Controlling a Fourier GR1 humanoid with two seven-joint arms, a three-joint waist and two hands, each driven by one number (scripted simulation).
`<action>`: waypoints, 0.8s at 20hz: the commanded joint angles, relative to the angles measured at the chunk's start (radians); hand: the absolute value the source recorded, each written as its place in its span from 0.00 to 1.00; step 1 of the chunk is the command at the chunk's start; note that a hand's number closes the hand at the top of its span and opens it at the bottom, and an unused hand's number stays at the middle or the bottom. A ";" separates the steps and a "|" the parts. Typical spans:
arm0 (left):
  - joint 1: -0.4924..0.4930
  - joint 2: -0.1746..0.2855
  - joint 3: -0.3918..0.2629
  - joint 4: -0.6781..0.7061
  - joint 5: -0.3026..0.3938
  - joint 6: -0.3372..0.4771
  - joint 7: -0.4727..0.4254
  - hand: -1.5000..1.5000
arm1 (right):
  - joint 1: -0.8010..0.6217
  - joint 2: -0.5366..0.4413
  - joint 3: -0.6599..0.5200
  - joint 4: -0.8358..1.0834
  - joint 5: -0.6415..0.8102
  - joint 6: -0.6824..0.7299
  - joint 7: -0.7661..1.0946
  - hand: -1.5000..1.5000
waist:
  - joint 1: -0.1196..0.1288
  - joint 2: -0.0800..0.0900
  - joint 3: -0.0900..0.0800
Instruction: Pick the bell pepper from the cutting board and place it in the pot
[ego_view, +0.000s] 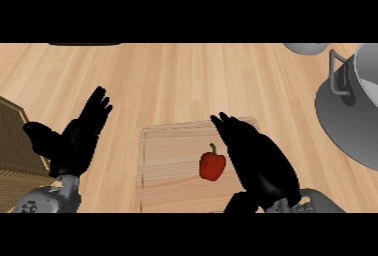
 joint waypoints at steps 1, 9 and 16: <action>-0.004 -0.002 0.013 -0.010 0.001 -0.013 0.013 0.50 | 0.017 0.056 0.044 -0.033 0.038 0.056 0.225 0.00 | -0.003 -0.001 0.000; -0.020 -0.042 0.017 -0.023 -0.037 0.004 0.046 0.50 | 0.021 0.158 0.006 0.017 0.132 0.066 0.169 0.00 | 0.000 0.001 0.001; -0.036 -0.043 0.032 0.002 -0.047 -0.007 0.048 0.50 | -0.013 0.293 0.039 0.187 0.250 0.038 0.209 0.00 | 0.000 0.002 0.000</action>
